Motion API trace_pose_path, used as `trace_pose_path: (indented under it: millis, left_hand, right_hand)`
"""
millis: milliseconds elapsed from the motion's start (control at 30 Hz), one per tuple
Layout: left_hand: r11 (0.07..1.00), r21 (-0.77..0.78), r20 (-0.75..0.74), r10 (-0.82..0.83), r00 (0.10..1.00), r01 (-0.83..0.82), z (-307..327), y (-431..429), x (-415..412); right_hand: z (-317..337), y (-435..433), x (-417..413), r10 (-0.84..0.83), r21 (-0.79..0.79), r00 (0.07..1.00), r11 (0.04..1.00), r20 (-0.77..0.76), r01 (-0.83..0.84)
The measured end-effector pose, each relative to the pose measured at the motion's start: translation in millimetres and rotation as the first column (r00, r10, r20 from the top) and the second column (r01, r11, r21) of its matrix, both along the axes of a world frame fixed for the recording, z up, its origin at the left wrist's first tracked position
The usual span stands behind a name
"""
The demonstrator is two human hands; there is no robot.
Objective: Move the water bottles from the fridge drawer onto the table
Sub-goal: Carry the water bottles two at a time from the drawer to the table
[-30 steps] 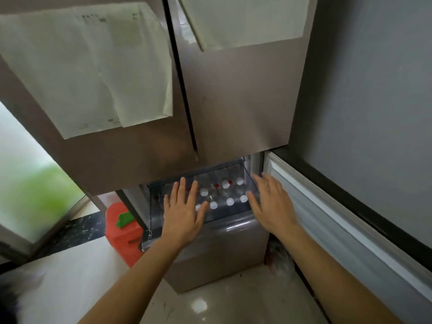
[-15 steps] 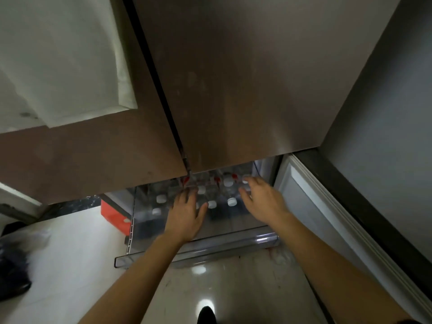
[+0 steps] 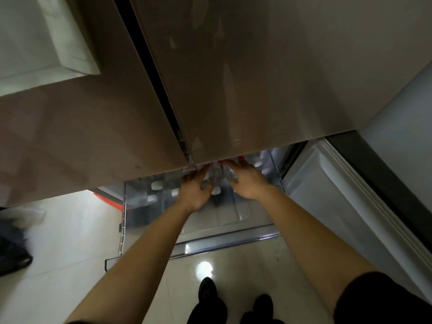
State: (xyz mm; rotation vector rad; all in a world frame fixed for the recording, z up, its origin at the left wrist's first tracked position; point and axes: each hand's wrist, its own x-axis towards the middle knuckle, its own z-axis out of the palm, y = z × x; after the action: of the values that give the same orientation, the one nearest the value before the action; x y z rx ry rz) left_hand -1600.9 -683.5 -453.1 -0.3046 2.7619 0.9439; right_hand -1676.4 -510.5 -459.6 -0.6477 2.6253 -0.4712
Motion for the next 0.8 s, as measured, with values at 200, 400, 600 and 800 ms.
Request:
trace_pose_path:
  millis: [200, 400, 600, 800]
  left_hand:
    - [0.998, 0.015, 0.032, 0.061, 0.998, -0.061, 7, 0, 10]
    - [0.996, 0.016, 0.094, 0.087, 0.992, -0.089, 10, 12, 42]
    - [0.980, -0.186, -0.020, 0.071, 0.997, -0.074, 30, 21, 79]
    - [0.932, -0.183, -0.413, 0.216, 0.885, -0.314, 68, 10, 100]
  right_hand:
    - [5, 9, 10, -0.039, -0.117, 0.998, 0.992, 0.048, 0.044]
    - [21, 20, 39, -0.052, -0.139, 0.989, 0.988, 0.139, 0.072]
    - [36, 35, 75, -0.094, -0.174, 0.995, 0.981, -0.019, 0.090]
    - [61, 43, 95, -0.111, -0.271, 0.961, 0.962, -0.255, 0.039]
